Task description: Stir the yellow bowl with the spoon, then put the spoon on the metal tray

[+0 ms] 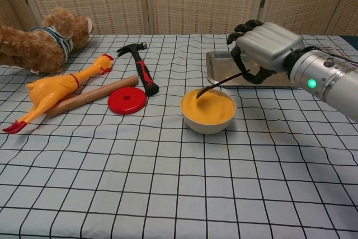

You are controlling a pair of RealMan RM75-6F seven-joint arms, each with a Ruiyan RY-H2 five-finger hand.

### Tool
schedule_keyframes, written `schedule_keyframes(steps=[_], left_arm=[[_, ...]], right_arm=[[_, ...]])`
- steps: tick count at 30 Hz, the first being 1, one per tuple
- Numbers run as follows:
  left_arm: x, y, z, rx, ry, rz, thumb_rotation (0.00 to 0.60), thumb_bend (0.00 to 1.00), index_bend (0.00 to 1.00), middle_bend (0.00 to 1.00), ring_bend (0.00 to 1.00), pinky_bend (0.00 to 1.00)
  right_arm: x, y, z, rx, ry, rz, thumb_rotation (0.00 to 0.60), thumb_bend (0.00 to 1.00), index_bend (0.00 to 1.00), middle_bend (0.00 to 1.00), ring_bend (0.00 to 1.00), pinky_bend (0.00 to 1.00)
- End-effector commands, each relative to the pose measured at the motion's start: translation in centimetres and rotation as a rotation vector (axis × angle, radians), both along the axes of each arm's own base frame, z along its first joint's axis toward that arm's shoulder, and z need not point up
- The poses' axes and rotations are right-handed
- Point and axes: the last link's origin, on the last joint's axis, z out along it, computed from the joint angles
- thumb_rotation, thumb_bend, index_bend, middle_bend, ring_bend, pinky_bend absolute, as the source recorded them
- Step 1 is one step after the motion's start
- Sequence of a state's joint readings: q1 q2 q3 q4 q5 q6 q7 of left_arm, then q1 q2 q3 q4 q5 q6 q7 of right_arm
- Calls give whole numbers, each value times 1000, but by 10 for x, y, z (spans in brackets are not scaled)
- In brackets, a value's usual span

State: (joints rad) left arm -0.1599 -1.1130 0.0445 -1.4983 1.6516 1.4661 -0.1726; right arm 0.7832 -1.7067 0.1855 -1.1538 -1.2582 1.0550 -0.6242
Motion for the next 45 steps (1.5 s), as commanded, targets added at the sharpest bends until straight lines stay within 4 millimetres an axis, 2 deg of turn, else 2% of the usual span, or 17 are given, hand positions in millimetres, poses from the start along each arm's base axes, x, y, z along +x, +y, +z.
schedule_keyframes(steps=[1,8,12,28,38,45], left_arm=[[0,0,-1,-4,1,2,600,457,0,0,0,138],[-1,2,-1,-5,4,8,600,457,0,0,0,137],[-2,2,0,-1,2,8,600,457,0,0,0,137],[0,0,-2,-7,5,-3,600,457,0,0,0,137],[1,-1,-1,-1,3,-8,600,457,0,0,0,137],[1,0,-1,-3,4,-6,600,457,0,0,0,137]], right_arm=[[-1,-4,3,-16,-7,-3,600,693,878,147,0,0],[2,-21,-10,-3,40,-21,600,693,882,147,0,0],[3,-23,-16,18,86,-8,600,694,884,147,0,0],[-9,11,5,149,205,-7,600,700,893,147,0,0],[1,10,21,42,60,5,600,699,892,147,0,0],[-4,10,15,-25,-1,29,600,700,875,147,0,0]])
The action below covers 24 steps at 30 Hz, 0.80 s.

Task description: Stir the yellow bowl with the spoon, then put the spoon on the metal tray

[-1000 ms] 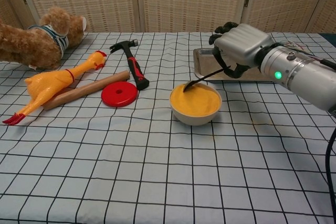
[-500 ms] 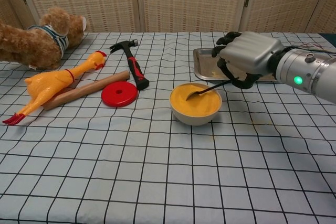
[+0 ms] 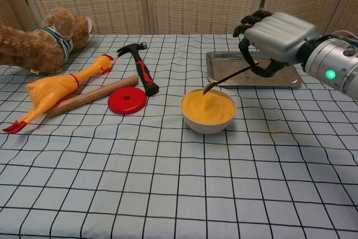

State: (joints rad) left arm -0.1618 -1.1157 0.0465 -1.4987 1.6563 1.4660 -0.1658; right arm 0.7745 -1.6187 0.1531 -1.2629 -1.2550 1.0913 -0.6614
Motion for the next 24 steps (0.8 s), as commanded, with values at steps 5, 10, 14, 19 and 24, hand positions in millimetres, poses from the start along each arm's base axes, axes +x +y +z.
schedule_keyframes(steps=[5,10,14,19,24], left_arm=[[0,-1,1,4,0,0,600,458,0,0,0,138],[-1,0,2,6,-1,3,600,458,0,0,0,137],[-1,0,1,1,0,5,600,457,0,0,0,137],[-2,2,-1,-4,2,10,600,458,0,0,0,138],[-3,4,-2,-8,6,18,600,458,0,0,0,137]], right_arm=[[-11,-3,-14,-16,-91,-31,600,700,879,147,0,0],[-17,-24,-7,-69,-130,-90,600,700,879,147,0,0],[-25,-48,1,-114,-104,-162,600,700,879,147,0,0],[-34,-77,5,-150,-44,-248,600,700,880,147,0,0],[-40,-97,0,-156,3,-329,600,700,873,147,0,0]])
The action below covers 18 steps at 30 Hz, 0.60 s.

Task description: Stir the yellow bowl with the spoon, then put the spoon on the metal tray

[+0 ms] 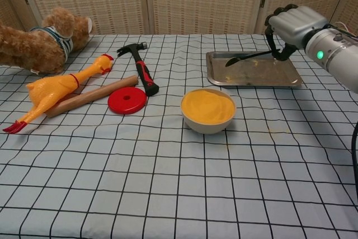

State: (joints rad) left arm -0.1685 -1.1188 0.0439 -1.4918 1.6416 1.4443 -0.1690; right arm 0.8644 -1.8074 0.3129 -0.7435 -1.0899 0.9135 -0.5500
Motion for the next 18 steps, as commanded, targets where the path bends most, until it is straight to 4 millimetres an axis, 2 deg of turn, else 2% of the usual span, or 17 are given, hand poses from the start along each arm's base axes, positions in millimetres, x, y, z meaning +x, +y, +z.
schedule_keyframes(steps=[1,4,6,8,10,13,18], left_arm=[[-1,1,0,0,1,4,600,457,0,0,0,137],[-1,1,0,2,2,5,600,456,0,0,0,138],[-1,1,1,4,1,4,600,456,0,0,0,138],[-1,1,1,5,-1,4,600,460,0,0,0,137],[-1,1,2,5,-3,3,600,470,0,0,0,138],[-1,1,2,5,-4,2,600,474,0,0,0,138],[0,-1,2,5,-4,-3,600,474,0,0,0,138]], right_arm=[[0,-17,-9,4,13,-79,600,700,865,147,0,0],[-6,-22,-14,12,-2,-131,600,700,794,147,0,0],[-11,-24,-18,31,-6,-174,600,699,630,147,0,0],[-14,-26,-19,41,-21,-204,600,690,254,118,0,0],[-15,-27,-18,39,-43,-218,600,624,44,77,0,0],[-16,-27,-12,36,-60,-223,600,479,0,55,0,0],[-17,-22,8,17,-93,-206,600,379,0,30,0,0]])
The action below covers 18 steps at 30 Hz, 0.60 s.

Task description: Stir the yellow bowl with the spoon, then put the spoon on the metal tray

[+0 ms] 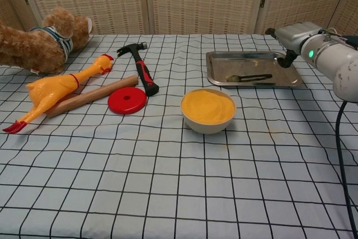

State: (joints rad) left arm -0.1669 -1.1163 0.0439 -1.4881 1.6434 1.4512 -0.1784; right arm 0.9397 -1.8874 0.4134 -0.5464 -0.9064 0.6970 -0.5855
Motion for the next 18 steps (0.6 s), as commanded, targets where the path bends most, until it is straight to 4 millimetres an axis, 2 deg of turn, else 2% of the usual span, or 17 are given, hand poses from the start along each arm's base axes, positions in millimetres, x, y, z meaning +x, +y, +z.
schedule_keyframes(steps=[1,5,8,10,14,18], left_arm=[[0,-1,0,1,0,-2,600,474,0,0,0,138],[1,-1,2,14,0,-4,600,473,0,0,0,138],[0,-1,3,20,3,3,600,474,0,0,0,138],[-1,0,2,21,7,10,600,473,0,0,0,138],[-3,3,0,26,20,20,600,474,0,0,0,138],[-4,5,-4,35,36,36,600,473,0,0,0,138]], right_arm=[[-2,6,23,-39,-29,16,600,375,0,28,0,0],[-3,36,54,-70,-85,69,600,370,0,21,0,0],[-8,79,80,-66,-140,96,600,361,0,19,0,0],[-19,130,97,-56,-189,97,600,361,0,17,0,0],[-39,203,118,-88,-207,122,600,361,0,13,0,0],[-59,265,132,-123,-191,74,600,361,14,11,0,0]])
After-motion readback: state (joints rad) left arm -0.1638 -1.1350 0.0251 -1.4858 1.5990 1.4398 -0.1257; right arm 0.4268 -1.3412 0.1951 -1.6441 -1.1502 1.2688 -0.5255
